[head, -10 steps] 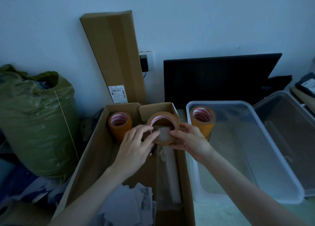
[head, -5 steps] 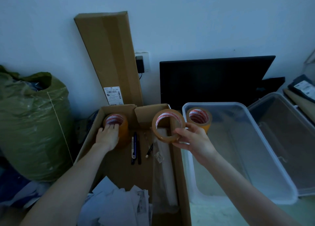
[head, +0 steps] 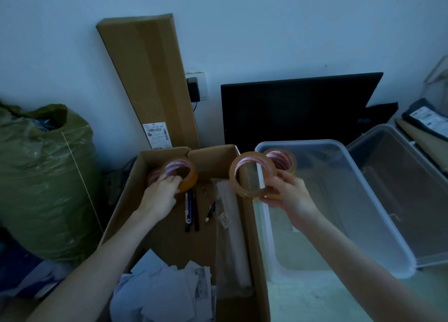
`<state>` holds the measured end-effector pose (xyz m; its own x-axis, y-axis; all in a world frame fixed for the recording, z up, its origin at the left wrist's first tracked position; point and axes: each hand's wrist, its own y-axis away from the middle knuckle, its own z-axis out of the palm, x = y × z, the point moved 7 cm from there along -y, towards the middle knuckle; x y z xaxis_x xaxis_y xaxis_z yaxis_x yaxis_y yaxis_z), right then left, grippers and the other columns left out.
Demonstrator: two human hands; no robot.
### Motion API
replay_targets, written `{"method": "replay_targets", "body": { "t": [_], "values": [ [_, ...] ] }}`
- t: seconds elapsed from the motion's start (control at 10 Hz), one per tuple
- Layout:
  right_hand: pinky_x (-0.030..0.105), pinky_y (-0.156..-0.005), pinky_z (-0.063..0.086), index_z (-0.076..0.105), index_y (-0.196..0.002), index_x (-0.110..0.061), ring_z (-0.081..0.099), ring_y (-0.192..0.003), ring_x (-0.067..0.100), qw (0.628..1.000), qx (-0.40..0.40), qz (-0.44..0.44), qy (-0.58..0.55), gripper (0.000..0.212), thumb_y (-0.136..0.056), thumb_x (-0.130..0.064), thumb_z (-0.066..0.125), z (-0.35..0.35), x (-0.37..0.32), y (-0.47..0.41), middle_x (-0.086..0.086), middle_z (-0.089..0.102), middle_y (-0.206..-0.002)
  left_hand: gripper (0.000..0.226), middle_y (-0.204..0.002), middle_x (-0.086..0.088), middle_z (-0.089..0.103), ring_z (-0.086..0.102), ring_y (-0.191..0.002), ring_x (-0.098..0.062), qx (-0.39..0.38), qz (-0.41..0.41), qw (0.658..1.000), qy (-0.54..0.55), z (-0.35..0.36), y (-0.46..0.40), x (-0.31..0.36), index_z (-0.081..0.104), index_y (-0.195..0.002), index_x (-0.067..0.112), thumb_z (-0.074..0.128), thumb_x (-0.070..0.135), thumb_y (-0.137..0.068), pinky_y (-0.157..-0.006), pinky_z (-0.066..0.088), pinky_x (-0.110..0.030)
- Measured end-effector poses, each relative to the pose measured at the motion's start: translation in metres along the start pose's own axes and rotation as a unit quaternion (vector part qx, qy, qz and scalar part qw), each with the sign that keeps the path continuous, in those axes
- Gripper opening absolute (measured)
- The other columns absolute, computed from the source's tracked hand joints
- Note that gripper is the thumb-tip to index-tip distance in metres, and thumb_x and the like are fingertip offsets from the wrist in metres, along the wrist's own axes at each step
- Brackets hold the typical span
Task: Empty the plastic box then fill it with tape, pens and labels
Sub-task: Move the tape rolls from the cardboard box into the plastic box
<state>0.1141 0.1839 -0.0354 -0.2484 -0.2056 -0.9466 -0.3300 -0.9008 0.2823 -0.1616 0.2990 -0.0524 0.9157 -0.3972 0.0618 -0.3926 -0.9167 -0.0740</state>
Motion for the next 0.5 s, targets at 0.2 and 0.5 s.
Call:
{"method": "replay_targets", "body": {
  "t": [0.2, 0.5],
  "values": [
    [0.036, -0.063, 0.059, 0.067, -0.101, 0.0, 0.067, -0.078, 0.025, 0.999, 0.023, 0.016, 0.022, 0.018, -0.086, -0.001, 0.057, -0.039, -0.003, 0.0, 0.019, 0.068, -0.086, 0.038, -0.106, -0.005, 0.065, 0.058, -0.109, -0.023, 0.114, 0.108, 0.986, 0.056, -0.039, 0.02, 0.059, 0.063, -0.112, 0.01, 0.073, -0.001, -0.076, -0.074, 0.056, -0.034],
    [0.046, -0.068, 0.059, 0.065, -0.093, 0.006, 0.062, -0.072, 0.03, 0.97, 0.04, 0.16, 0.177, 0.017, -0.079, 0.008, 0.057, -0.107, 0.038, -0.031, 0.021, 0.059, -0.077, 0.037, -0.1, -0.005, 0.068, 0.06, -0.105, -0.026, 0.187, 0.18, 0.961, 0.097, -0.061, 0.047, 0.113, 0.065, -0.109, 0.009, 0.074, -0.002, -0.074, -0.079, 0.051, -0.038]
  ]
}}
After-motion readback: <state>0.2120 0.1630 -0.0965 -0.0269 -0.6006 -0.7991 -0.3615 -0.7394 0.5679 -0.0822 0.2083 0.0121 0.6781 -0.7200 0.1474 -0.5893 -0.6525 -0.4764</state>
